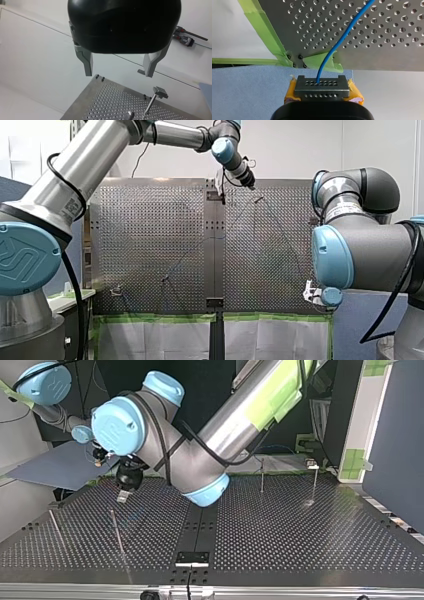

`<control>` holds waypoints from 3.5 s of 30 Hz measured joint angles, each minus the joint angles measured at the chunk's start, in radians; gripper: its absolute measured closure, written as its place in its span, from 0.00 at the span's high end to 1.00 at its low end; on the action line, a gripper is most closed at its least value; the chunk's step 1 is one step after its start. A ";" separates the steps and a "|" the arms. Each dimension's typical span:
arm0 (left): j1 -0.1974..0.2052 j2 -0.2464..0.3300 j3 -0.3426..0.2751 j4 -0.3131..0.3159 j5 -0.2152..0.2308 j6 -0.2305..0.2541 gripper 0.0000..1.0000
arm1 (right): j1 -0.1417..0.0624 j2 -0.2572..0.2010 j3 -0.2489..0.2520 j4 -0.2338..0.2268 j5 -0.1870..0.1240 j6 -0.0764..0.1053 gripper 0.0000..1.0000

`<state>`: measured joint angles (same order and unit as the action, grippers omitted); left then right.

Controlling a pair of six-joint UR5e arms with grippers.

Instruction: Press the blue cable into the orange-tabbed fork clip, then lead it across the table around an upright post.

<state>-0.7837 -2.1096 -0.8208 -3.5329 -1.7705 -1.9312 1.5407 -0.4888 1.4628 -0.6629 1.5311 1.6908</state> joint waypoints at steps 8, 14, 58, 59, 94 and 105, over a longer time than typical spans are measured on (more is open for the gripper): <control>0.009 -0.003 0.002 0.012 0.012 0.081 1.00 | 0.000 0.000 0.000 0.002 -0.004 0.000 0.00; 0.010 -0.003 0.002 0.015 -0.010 0.142 1.00 | 0.000 0.000 0.000 0.003 -0.011 0.001 0.00; -0.008 -0.003 -0.001 0.014 -0.372 0.277 1.00 | 0.003 0.000 0.000 0.008 -0.014 0.000 0.00; -0.008 -0.003 -0.001 0.014 -0.371 0.277 1.00 | 0.003 0.000 0.000 0.008 -0.014 0.000 0.00; -0.019 -0.003 -0.001 0.043 -0.298 0.307 1.00 | 0.004 0.000 0.000 0.009 -0.014 -0.007 0.00; -0.023 0.042 -0.079 0.093 -0.321 0.280 1.00 | 0.004 0.000 0.000 0.011 -0.014 -0.008 0.00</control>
<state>-0.8062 -2.0675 -0.8999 -3.4401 -2.0912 -1.6515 1.5447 -0.4888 1.4628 -0.6522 1.5172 1.6831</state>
